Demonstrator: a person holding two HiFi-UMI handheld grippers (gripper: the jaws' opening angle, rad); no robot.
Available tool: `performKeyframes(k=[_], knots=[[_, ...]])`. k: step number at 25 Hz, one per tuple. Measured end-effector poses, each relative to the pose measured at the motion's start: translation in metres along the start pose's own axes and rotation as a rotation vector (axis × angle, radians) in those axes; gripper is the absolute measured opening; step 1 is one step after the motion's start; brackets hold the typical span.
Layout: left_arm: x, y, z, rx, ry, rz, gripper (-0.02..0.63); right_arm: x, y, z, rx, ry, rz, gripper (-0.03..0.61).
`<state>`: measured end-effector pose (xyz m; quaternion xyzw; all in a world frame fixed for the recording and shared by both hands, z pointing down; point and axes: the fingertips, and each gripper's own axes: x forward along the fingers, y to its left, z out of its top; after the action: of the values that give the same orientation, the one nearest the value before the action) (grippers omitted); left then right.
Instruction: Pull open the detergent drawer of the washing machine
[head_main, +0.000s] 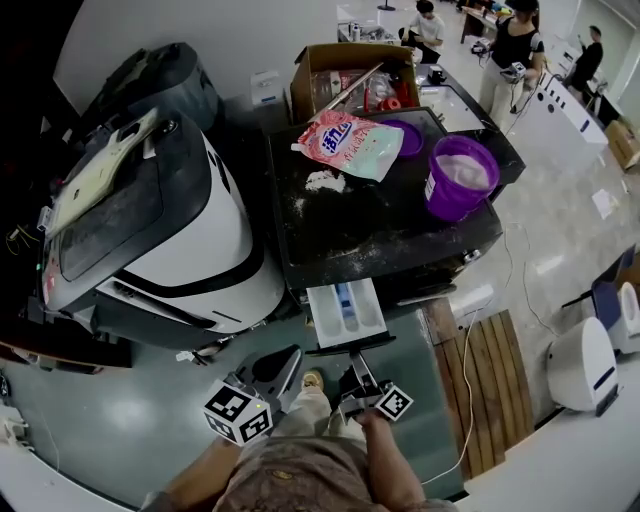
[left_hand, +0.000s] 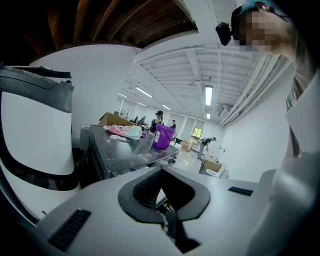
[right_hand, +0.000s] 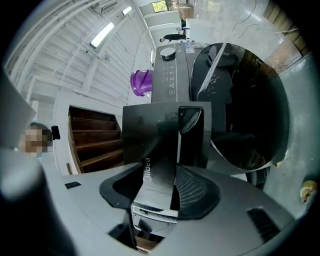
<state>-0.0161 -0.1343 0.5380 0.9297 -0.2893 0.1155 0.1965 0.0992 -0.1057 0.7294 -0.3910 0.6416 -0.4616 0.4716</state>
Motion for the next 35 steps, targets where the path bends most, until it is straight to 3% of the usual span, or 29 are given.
performKeyframes(k=[11,21,33,35], knots=[[0.021,0.001,0.012,-0.007,-0.003,-0.044,0.020,-0.025,0.018,0.022,-0.044,0.078,-0.023,0.202],[0.049,-0.006,0.045,0.006,-0.041,-0.116,0.020,-0.042,0.074,0.090,-0.210,0.035,-0.045,0.202],[0.054,0.006,0.080,0.012,-0.084,-0.151,0.020,0.016,0.165,0.131,-0.438,0.093,0.008,0.201],[0.052,0.011,0.085,0.012,-0.093,-0.147,0.020,0.024,0.174,0.138,-0.476,0.077,-0.017,0.198]])
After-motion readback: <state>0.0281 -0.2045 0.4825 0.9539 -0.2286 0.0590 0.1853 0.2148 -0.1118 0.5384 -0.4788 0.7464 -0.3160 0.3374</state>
